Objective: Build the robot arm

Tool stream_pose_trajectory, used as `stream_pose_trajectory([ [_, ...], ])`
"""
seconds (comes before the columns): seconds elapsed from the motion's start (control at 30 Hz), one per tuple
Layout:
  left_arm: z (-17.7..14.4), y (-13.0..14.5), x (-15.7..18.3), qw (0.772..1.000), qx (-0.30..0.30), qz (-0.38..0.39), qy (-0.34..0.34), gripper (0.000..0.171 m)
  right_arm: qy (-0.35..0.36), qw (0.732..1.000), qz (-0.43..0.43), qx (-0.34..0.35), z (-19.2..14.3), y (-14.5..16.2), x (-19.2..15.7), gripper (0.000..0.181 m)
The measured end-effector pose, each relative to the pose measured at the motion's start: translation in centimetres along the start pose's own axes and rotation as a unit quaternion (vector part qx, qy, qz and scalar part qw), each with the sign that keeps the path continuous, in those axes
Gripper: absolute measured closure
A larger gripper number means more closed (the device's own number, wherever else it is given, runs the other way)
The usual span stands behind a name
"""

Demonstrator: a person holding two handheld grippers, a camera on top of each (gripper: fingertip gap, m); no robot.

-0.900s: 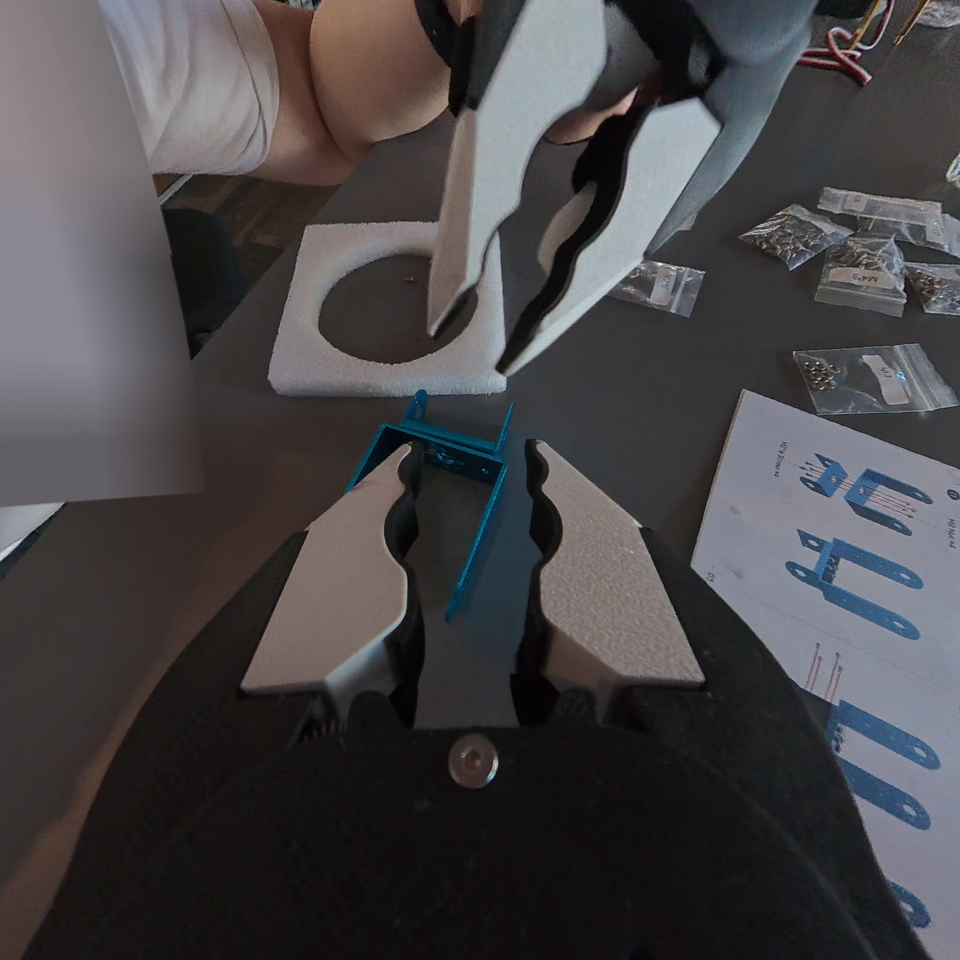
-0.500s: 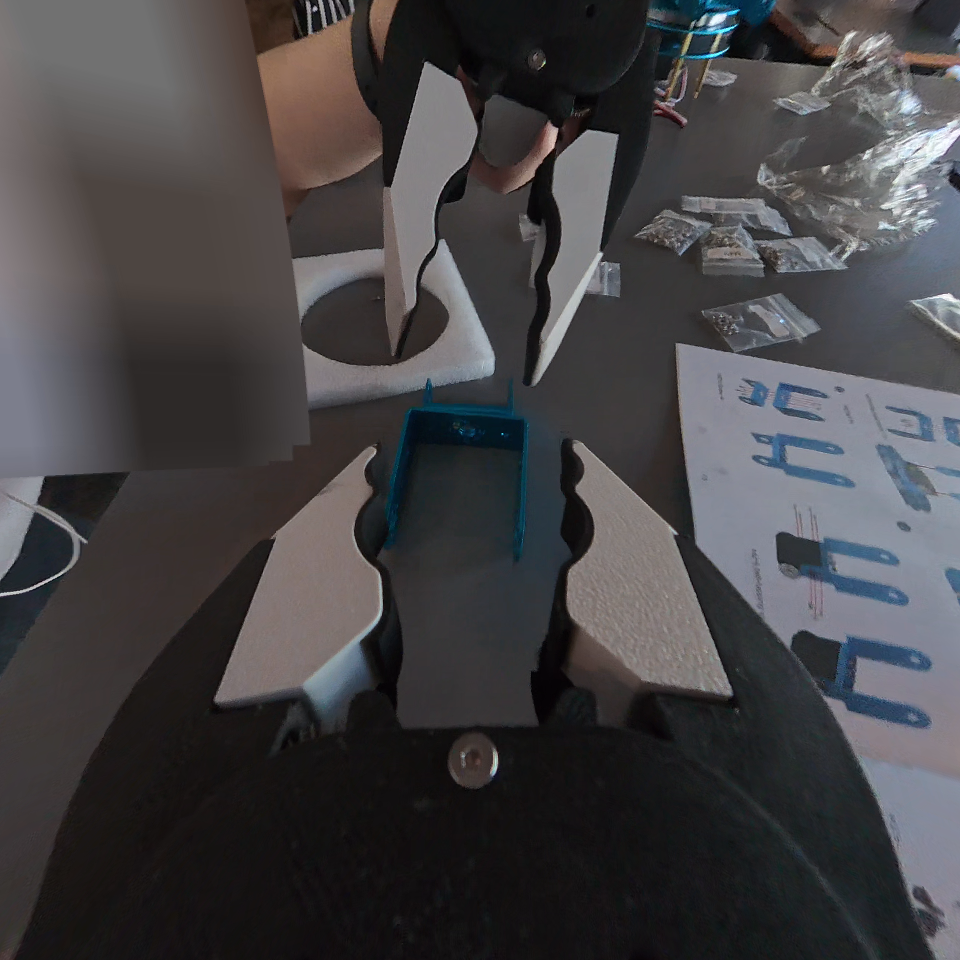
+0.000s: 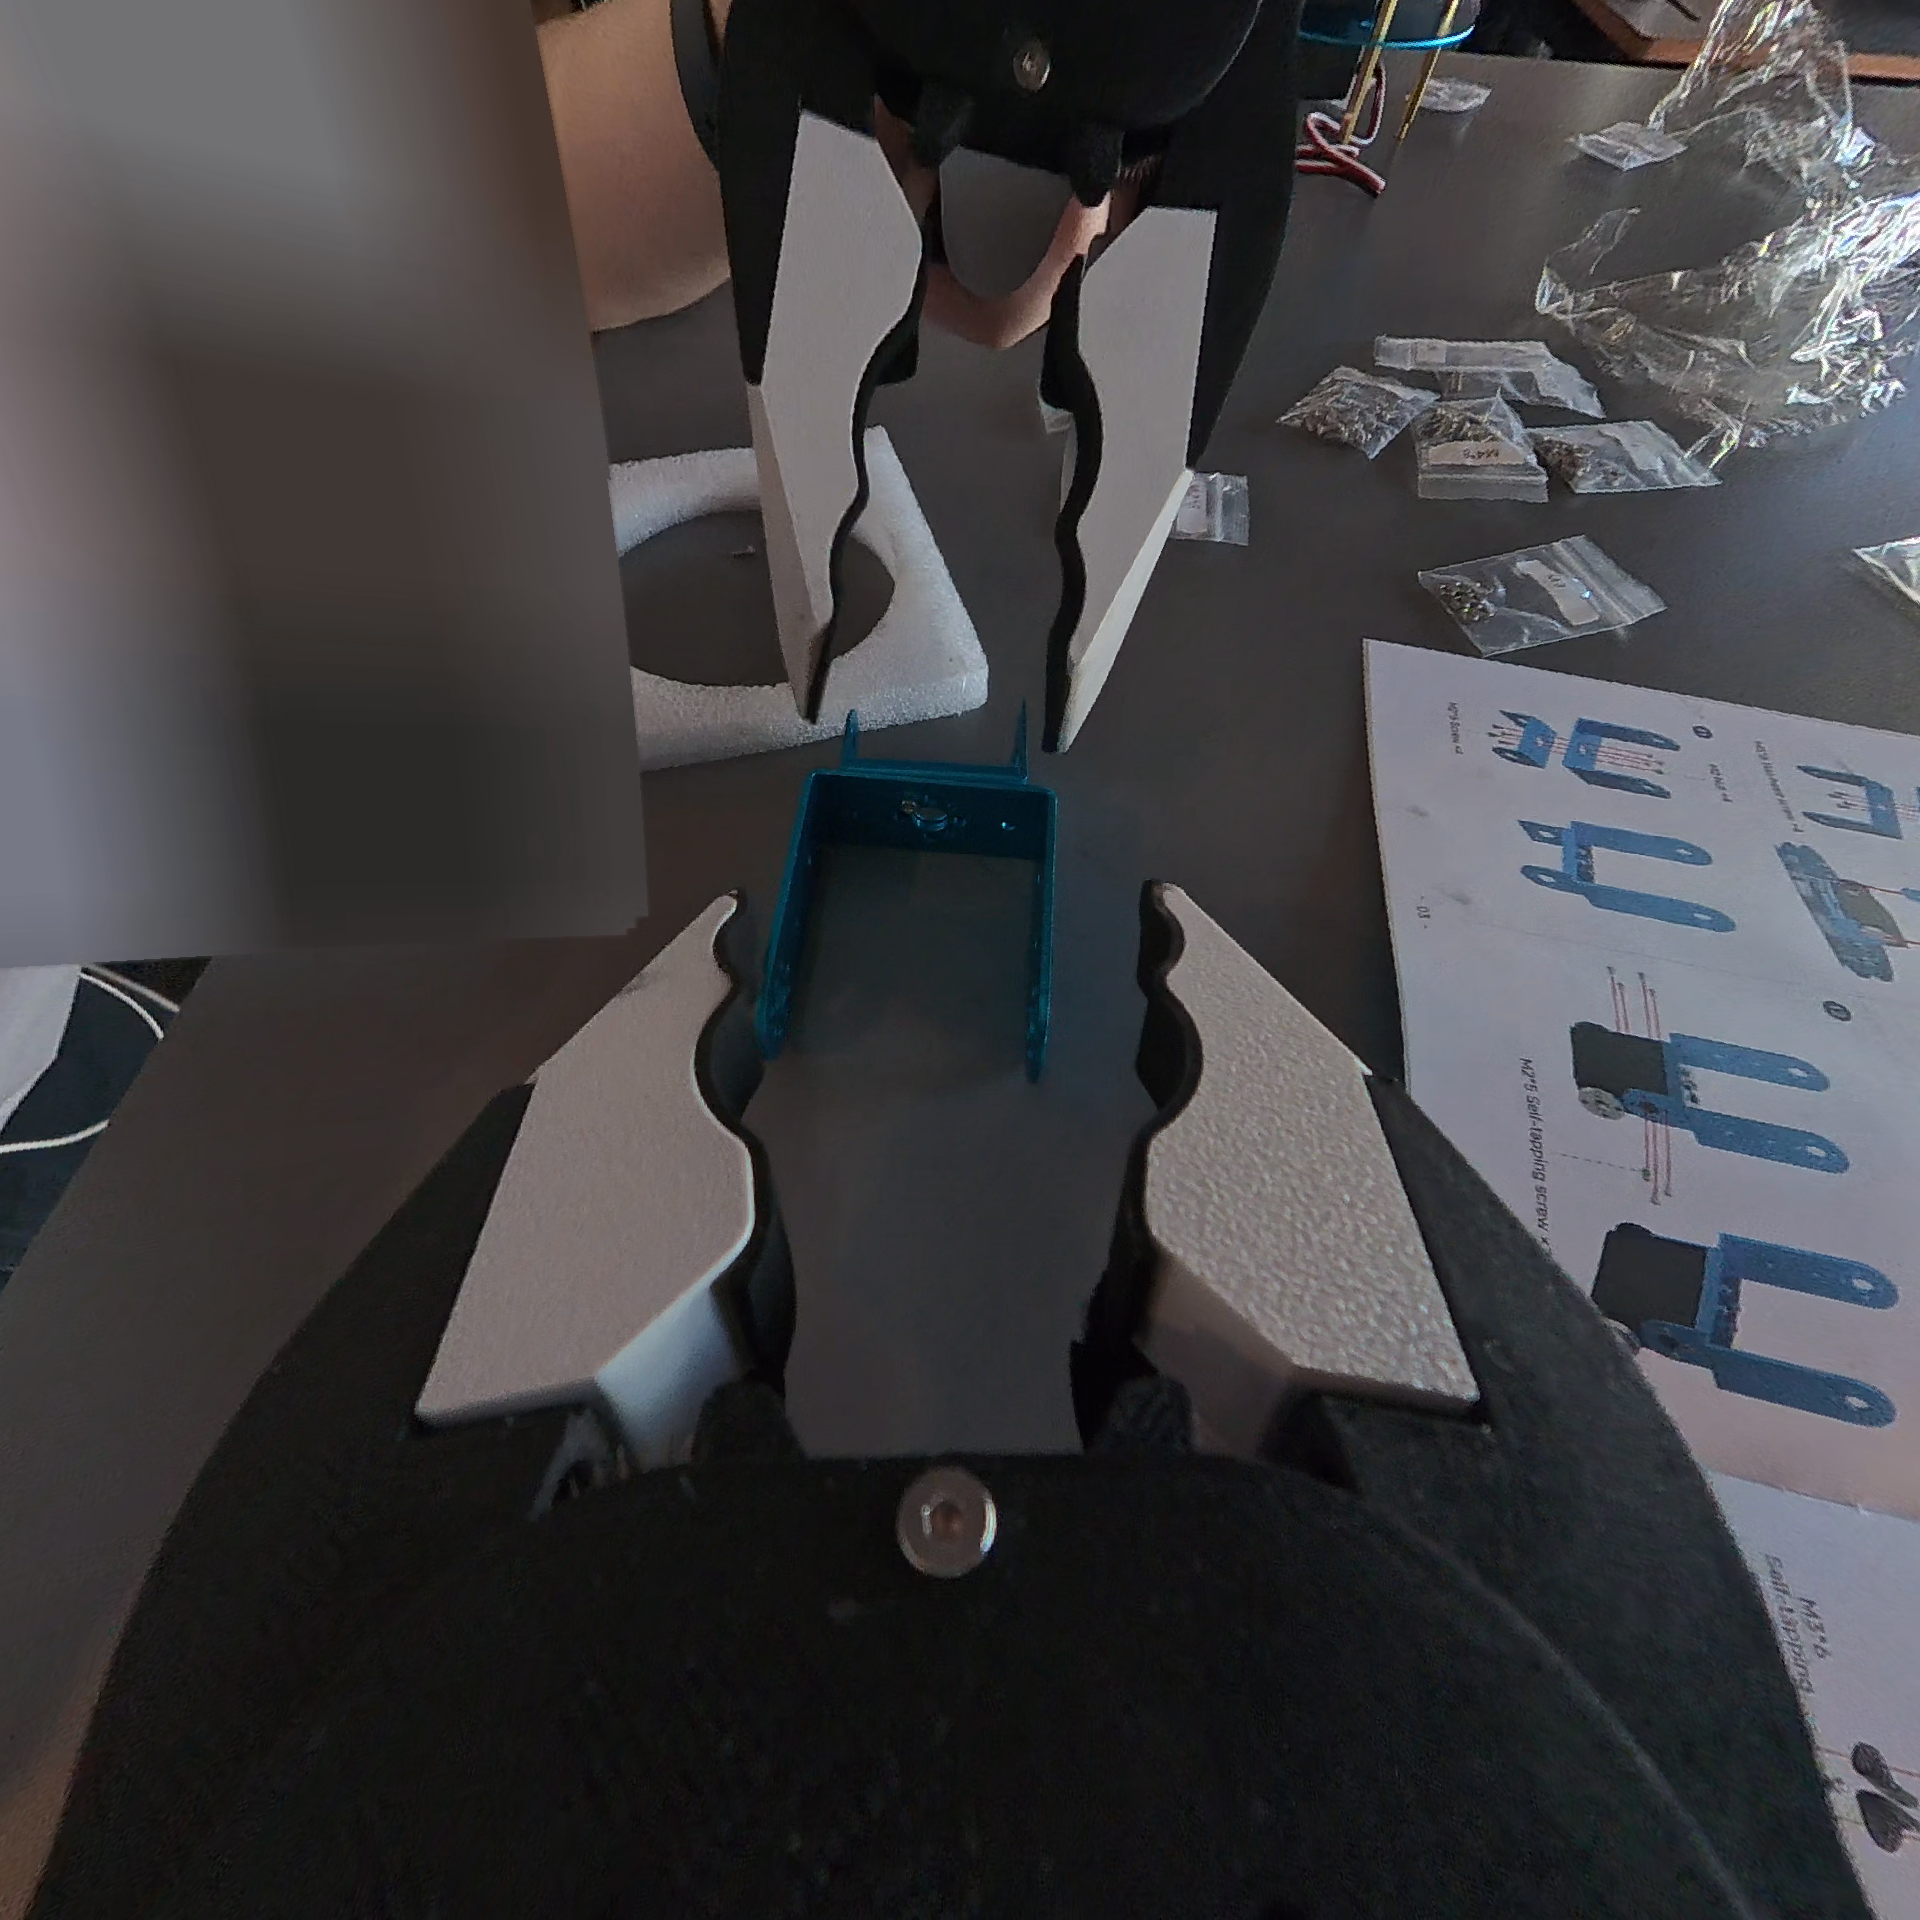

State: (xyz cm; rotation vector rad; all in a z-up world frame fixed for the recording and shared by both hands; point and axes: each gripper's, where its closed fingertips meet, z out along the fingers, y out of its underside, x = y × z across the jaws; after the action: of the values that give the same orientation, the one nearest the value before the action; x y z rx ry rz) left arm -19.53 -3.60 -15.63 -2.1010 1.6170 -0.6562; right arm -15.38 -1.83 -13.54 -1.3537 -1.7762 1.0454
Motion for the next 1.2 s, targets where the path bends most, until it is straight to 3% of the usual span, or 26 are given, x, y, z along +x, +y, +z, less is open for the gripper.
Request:
stream_pose_trajectory([
  [0.4, 0.6, 0.3, 0.0, 1.0, -0.002, -0.004, 0.014, 0.126, -0.01, 1.0, 0.005, -0.012, 0.1, 0.4, -0.1, 0.112],
  [0.97, 0.9, 0.2, 0.1, 1.0, 0.002, -0.004, 0.024, 0.126, -0.02, 1.0, 0.009, -0.021, 0.3, 0.6, -0.4, 0.118],
  [1.2, 0.9, 0.2, 0.2, 1.0, 0.001, -0.004, 0.028, 0.126, -0.018, 0.997, 0.074, 0.011, 0.7, -0.9, 1.3, 0.119],
])
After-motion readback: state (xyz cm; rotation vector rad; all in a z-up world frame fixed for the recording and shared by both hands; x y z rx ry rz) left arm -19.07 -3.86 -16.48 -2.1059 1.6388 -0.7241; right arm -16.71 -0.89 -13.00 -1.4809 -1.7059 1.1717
